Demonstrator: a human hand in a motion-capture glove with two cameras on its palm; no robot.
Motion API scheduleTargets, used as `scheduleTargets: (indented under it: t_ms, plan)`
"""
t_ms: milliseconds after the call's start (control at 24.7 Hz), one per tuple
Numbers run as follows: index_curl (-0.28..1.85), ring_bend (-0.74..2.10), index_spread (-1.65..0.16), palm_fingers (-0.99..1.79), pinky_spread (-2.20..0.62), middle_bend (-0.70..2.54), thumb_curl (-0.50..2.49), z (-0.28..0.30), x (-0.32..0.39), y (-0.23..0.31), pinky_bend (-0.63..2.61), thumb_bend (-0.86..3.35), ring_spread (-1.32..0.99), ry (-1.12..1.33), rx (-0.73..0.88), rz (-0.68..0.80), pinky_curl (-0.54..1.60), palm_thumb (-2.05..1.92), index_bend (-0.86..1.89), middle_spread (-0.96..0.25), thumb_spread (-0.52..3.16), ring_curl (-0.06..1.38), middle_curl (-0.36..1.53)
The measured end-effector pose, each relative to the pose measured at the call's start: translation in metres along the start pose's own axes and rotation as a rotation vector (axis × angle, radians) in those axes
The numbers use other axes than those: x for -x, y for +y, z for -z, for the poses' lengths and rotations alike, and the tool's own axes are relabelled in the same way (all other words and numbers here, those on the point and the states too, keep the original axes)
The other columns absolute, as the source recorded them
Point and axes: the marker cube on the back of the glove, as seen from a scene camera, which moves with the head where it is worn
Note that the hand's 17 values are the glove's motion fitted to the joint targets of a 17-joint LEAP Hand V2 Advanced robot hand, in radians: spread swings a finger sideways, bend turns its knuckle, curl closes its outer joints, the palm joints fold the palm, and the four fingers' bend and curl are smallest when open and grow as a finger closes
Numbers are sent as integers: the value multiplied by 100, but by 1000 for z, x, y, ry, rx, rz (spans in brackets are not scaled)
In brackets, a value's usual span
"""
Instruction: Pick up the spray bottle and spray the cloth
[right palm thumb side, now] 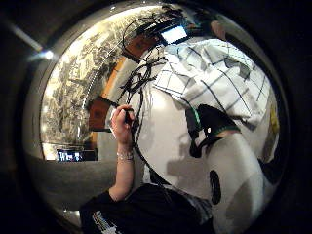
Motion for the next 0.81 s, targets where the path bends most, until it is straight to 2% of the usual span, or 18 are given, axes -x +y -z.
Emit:
scheduleTargets:
  t_ms: [405,811]
  plan:
    - [25,27,-38,37,26,24,40,1,-21,41,41,3,9,6,-49,-43,34,77,14,7,117,27,36]
    - [25,30,-37,43,26,25,42,12,-53,77,38,0,7,-327,-194,-90,33,80,14,6,116,28,36]
